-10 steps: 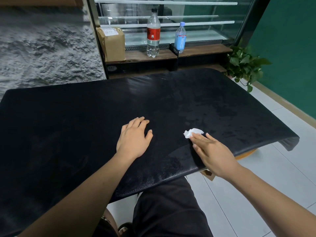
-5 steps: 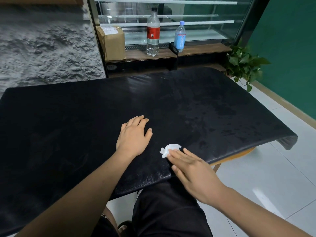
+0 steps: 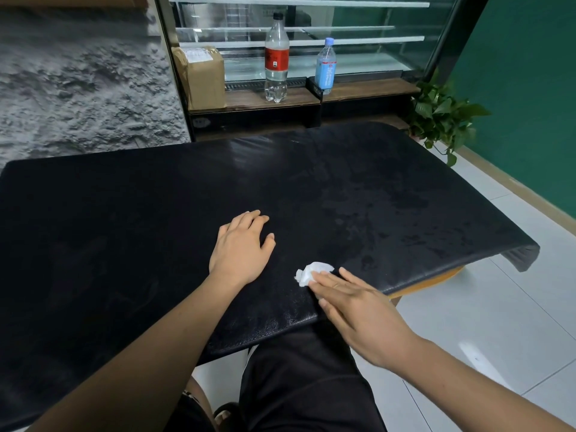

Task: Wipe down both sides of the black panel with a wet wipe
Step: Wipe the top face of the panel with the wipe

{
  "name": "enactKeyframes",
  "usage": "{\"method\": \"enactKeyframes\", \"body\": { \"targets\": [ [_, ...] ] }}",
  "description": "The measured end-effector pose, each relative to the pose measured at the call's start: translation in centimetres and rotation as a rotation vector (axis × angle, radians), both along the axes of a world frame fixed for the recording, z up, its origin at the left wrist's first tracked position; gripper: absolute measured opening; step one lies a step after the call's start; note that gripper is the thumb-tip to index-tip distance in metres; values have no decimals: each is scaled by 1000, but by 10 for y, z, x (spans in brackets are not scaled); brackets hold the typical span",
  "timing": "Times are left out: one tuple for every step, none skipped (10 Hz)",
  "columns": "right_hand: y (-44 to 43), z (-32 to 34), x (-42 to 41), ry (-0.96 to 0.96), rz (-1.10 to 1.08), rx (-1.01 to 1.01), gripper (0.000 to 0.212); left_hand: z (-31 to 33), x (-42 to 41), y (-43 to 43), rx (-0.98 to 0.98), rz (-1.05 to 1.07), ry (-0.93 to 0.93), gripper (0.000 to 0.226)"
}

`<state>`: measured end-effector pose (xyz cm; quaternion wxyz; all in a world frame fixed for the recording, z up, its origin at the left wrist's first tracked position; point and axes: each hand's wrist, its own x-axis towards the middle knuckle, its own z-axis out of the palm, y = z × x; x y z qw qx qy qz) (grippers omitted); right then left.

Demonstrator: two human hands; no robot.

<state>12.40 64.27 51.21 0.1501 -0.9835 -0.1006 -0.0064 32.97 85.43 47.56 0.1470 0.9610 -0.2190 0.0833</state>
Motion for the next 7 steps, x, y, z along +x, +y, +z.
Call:
{"method": "enactKeyframes", "body": {
  "targets": [
    [-21,4,4,-22,-66,1,43,0,0,0,2,-1,1,53],
    [-42,6,5,-15,-129,-21,44,0,0,0,1,-1,0,53],
    [-57,6,4,-22,-167,-35,46,0,0,0,-1,-1,0,53],
    [-61,7,1,-64,-194,-18,38,0,0,0,-2,1,1,53],
    [-58,3,0,-83,-200,-16,35,1,-1,0,-5,2,5,53],
    [-54,0,-1,-72,-196,-38,38,1,-1,0,-2,3,4,53],
    [-42,-1,-6,-79,-179,-49,39,2,-2,0,-1,2,4,53]
  ]
}}
